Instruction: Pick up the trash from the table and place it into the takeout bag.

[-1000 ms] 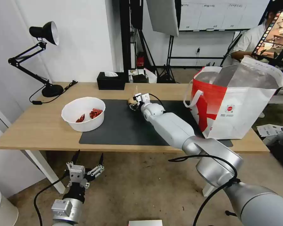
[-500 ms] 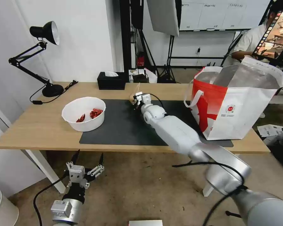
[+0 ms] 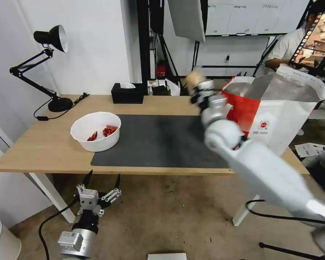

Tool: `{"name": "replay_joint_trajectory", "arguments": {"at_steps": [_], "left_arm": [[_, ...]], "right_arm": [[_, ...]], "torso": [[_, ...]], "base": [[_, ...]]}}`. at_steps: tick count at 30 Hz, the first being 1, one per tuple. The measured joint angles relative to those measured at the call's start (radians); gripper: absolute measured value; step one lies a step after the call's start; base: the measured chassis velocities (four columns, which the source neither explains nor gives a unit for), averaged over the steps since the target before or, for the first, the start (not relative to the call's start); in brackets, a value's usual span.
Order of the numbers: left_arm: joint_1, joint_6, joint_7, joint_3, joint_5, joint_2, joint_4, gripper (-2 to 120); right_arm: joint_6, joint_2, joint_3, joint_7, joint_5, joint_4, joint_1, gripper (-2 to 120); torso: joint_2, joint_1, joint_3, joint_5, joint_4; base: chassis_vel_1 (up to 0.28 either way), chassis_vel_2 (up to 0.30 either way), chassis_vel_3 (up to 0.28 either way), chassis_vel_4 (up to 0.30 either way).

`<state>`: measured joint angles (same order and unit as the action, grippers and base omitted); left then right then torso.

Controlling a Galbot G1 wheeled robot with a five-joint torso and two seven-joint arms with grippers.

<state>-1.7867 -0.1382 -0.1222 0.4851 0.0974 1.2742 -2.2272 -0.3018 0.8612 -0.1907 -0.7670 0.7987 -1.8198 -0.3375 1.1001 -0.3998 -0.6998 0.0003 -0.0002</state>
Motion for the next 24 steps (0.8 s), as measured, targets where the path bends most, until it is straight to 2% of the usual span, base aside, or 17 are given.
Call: {"name": "replay_joint_trajectory", "arguments": {"at_steps": [1, 2, 4, 5, 8, 13, 15, 17, 18, 20, 22, 24], "left_arm": [[-0.001, 0.0, 0.0, -0.003, -0.002, 0.0, 0.0, 100], [-0.001, 0.0, 0.0, -0.003, -0.002, 0.0, 0.0, 100], [-0.001, 0.0, 0.001, -0.007, -0.004, 0.001, 0.0, 100], [-0.001, 0.0, 0.001, -0.007, -0.004, 0.001, 0.0, 100], [-0.001, -0.001, 0.001, -0.01, -0.005, 0.003, 0.0, 100], [0.0, -0.001, 0.001, -0.01, -0.005, 0.003, 0.002, 100], [0.001, -0.001, 0.001, -0.01, -0.005, 0.004, 0.004, 100], [0.001, -0.001, 0.001, -0.01, -0.005, 0.004, 0.005, 100], [0.001, -0.001, 0.001, -0.011, -0.005, 0.005, 0.006, 100], [0.002, -0.001, 0.001, -0.014, -0.005, 0.005, 0.006, 100], [0.003, -0.001, 0.001, -0.014, -0.004, 0.005, 0.006, 100], [0.007, -0.001, 0.001, -0.015, -0.003, 0.003, 0.005, 100]], "right_arm": [[-0.02, -0.028, 0.013, -0.045, 0.04, -0.006, 0.006, 5], [-0.02, -0.028, 0.013, -0.045, 0.04, -0.006, 0.006, 5], [-0.054, -0.077, 0.036, -0.093, 0.126, -0.002, 0.015, 5], [-0.054, -0.077, 0.036, -0.093, 0.126, -0.002, 0.015, 5], [-0.12, -0.137, 0.058, -0.109, 0.243, -0.002, 0.018, 5], [-0.139, -0.167, 0.06, -0.117, 0.274, 0.007, 0.027, 5], [-0.185, -0.181, 0.06, -0.133, 0.314, 0.008, 0.046, 12], [-0.192, -0.183, 0.06, -0.136, 0.319, 0.008, 0.049, 14], [-0.233, -0.198, 0.059, -0.144, 0.346, 0.002, 0.071, 22], [-0.243, -0.205, 0.055, -0.146, 0.352, 0.0, 0.081, 30], [-0.245, -0.208, 0.053, -0.147, 0.354, -0.001, 0.084, 34], [-0.246, -0.214, 0.051, -0.149, 0.356, -0.003, 0.088, 45]], "torso": [[0.0, 0.0, 0.0, -0.0001, 0.0001], [0.0, 0.0, 0.0, -0.0001, 0.0001], [0.0, 0.0, 0.0, 0.0, 0.0002], [0.0, 0.0, 0.0, 0.0, 0.0002], [0.0, 0.0, 0.0, 0.0, 0.0], [0.0, 0.0, 0.0, -0.0001, 0.0001], [0.0, 0.0, 0.0, 0.0, 0.0002], [0.0, 0.0, 0.0, 0.0, 0.0002], [0.0, 0.0, 0.0, -0.0003, 0.0003], [0.0, 0.0, 0.0, -0.0005, 0.0003], [0.0, 0.0, 0.0, -0.0004, 0.0003], [0.0, 0.0, 0.0, -0.0003, 0.0003]], "base": [[0.0, 0.0, 0.0, 0.0], [0.0, 0.0, 0.0, 0.0], [0.0, 0.0, 0.0, 0.0], [0.0, 0.0, 0.0, 0.0], [0.0, 0.0, 0.0, 0.0], [0.0, 0.0, 0.0, 0.0], [0.0, 0.0, 0.0, 0.0], [0.0, 0.0, 0.0, 0.0], [0.0, 0.0, 0.0, 0.0], [0.0, 0.0, 0.0, 0.0], [0.0, 0.0, 0.0, 0.0], [0.0, 0.0, 0.0, 0.0]]}}
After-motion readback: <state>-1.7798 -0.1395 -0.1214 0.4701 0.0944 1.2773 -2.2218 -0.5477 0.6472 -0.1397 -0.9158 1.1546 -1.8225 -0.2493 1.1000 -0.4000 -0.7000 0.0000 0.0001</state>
